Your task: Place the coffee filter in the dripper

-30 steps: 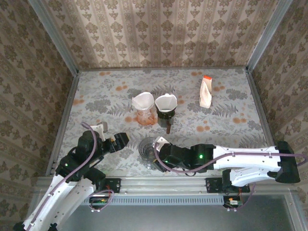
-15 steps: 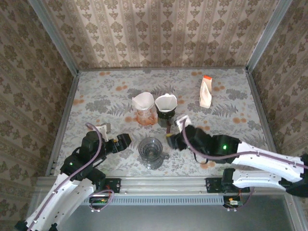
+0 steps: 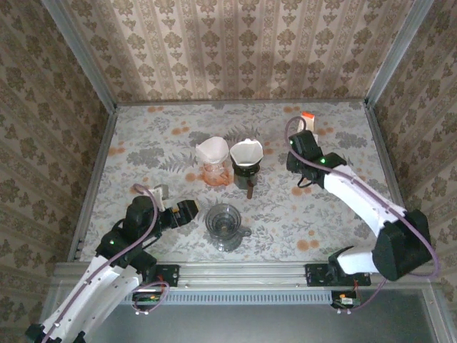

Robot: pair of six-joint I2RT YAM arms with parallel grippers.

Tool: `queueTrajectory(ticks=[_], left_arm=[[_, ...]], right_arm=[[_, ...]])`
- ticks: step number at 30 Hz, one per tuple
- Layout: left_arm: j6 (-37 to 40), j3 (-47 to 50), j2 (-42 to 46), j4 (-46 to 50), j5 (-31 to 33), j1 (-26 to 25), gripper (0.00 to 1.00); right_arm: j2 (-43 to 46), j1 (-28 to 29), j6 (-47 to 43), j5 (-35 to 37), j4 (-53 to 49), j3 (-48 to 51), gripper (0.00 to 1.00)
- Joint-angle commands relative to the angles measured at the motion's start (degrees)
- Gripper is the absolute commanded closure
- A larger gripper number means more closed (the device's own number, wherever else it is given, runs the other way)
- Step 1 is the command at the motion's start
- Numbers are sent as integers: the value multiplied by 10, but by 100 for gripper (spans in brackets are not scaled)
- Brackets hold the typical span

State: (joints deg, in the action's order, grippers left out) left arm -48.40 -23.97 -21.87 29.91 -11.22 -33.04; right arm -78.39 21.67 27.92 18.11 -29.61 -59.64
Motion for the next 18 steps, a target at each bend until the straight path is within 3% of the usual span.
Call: queueTrajectory(ticks=[1, 10, 18], left_arm=[[-3, 6, 1, -18, -12, 5, 0], [-8, 21, -23, -43, -25, 8, 0], [-13, 30, -44, -59, -31, 13, 0]], right_arm=[[-47, -23, -24, -5, 23, -47, 64], [-213, -53, -141, 92, -27, -198, 75], [-275, -81, -193, 112, -22, -259, 76]])
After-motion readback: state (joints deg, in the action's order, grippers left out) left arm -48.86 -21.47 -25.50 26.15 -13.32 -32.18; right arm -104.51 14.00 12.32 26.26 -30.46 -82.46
